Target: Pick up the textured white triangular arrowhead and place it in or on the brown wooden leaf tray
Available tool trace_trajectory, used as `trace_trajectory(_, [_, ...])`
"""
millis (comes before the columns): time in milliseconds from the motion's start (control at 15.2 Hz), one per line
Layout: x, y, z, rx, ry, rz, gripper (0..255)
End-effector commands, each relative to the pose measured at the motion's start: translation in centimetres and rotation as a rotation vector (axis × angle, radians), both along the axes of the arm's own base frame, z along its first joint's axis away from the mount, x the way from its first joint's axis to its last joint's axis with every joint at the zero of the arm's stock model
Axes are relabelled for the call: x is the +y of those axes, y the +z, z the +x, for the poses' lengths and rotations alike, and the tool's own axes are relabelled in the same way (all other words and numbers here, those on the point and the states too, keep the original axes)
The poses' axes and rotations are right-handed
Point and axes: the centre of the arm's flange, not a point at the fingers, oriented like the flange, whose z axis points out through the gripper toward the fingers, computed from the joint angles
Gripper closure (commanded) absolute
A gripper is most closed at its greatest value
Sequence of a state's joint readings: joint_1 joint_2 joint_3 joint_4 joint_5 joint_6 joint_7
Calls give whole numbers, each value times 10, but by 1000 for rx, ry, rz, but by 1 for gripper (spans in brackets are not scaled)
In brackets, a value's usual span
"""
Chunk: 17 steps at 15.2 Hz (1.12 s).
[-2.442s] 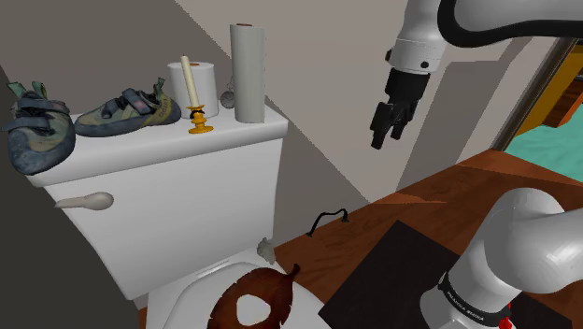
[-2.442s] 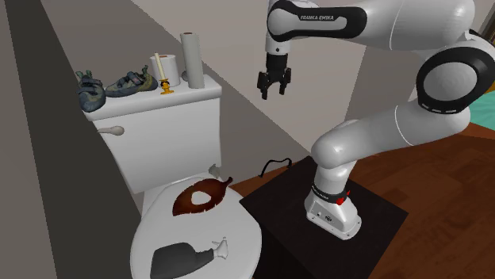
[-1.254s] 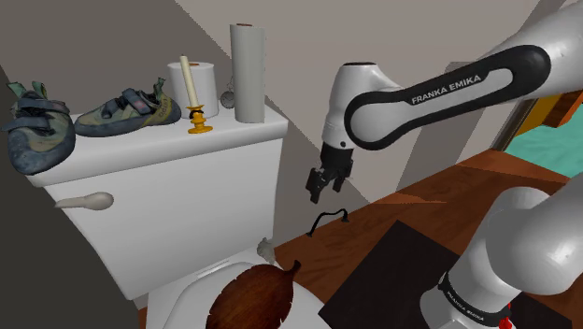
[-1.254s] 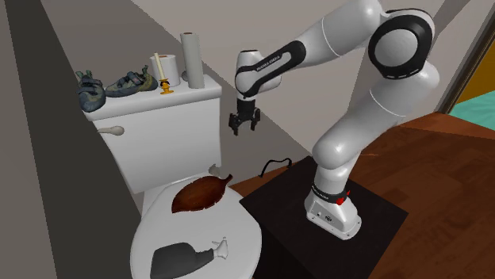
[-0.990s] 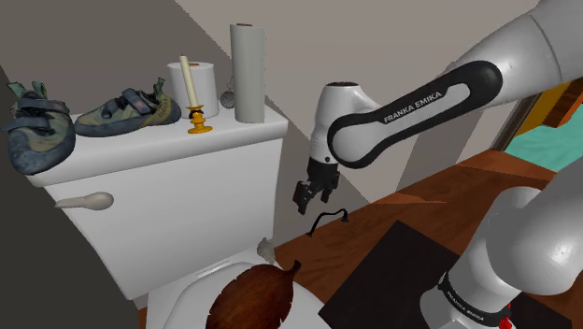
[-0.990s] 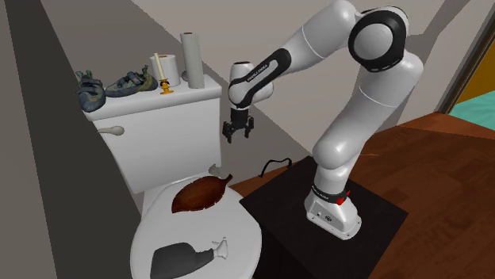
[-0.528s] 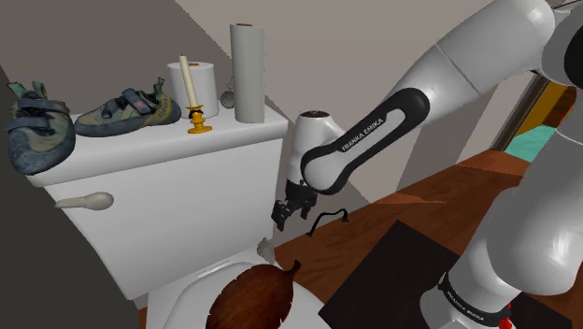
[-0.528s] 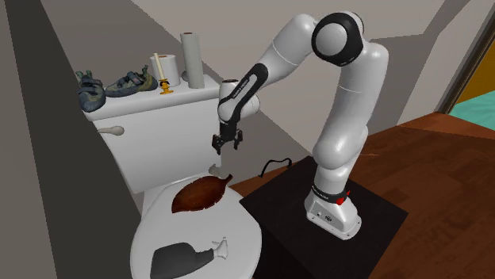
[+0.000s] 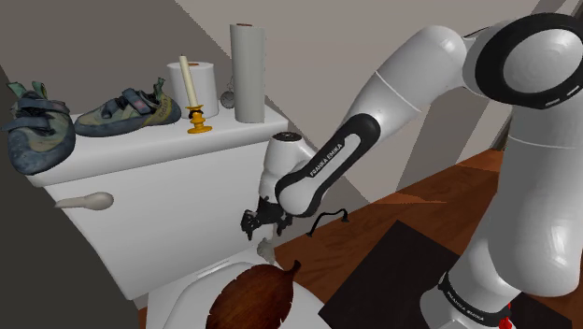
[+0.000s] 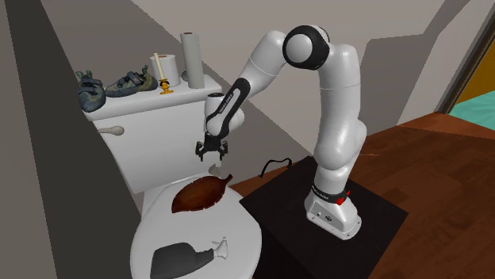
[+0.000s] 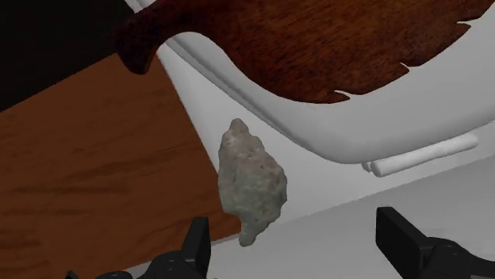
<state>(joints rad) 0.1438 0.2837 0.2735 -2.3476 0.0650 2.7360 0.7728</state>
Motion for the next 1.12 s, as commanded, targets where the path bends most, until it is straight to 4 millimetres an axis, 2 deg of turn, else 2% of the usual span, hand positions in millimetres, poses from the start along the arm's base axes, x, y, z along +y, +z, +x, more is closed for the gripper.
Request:
trace_trajectory(0, [-11, -43, 1, 14, 323, -24, 0])
trace_trajectory(396, [-6, -77, 1, 14, 323, -24, 0])
trace_trajectory(924, [-6, -77, 1, 14, 323, -24, 0])
trace_trajectory(990, [-6, -77, 0, 14, 323, -24, 255])
trace_trajectory(1056, [-7, -76, -1, 14, 323, -23, 255])
